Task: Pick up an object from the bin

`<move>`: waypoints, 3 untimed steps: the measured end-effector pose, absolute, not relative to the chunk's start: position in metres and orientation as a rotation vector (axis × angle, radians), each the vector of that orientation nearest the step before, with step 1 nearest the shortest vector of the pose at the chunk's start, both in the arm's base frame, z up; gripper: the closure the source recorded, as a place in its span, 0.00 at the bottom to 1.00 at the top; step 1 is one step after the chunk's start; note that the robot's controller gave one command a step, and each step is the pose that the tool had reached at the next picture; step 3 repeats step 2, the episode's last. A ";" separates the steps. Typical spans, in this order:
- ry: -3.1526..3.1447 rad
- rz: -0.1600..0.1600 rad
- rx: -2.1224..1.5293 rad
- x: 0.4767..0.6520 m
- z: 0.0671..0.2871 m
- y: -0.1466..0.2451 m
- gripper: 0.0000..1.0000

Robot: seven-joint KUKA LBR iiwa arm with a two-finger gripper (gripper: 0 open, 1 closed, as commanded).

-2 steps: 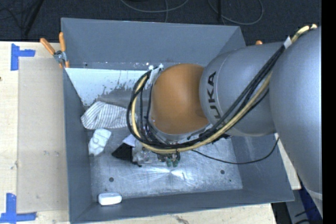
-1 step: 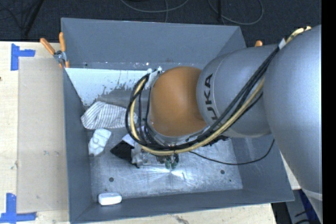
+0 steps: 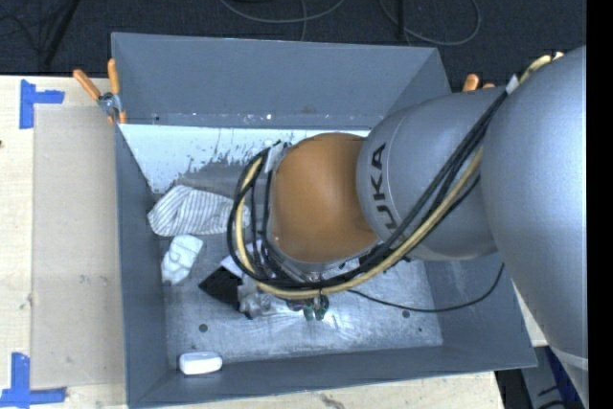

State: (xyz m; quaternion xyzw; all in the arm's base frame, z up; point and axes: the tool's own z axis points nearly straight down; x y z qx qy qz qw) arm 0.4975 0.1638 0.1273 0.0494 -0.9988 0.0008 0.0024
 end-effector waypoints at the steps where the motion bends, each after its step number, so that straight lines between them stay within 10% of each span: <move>1: -3.096 0.001 0.491 0.489 0.158 0.161 1.00; 2: -3.108 0.001 0.408 0.491 0.216 0.162 1.00; 3: -3.108 0.001 0.408 0.491 0.216 0.162 1.00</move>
Offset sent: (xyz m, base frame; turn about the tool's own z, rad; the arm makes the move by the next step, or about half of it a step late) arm -0.0042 0.0044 0.1944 -0.0046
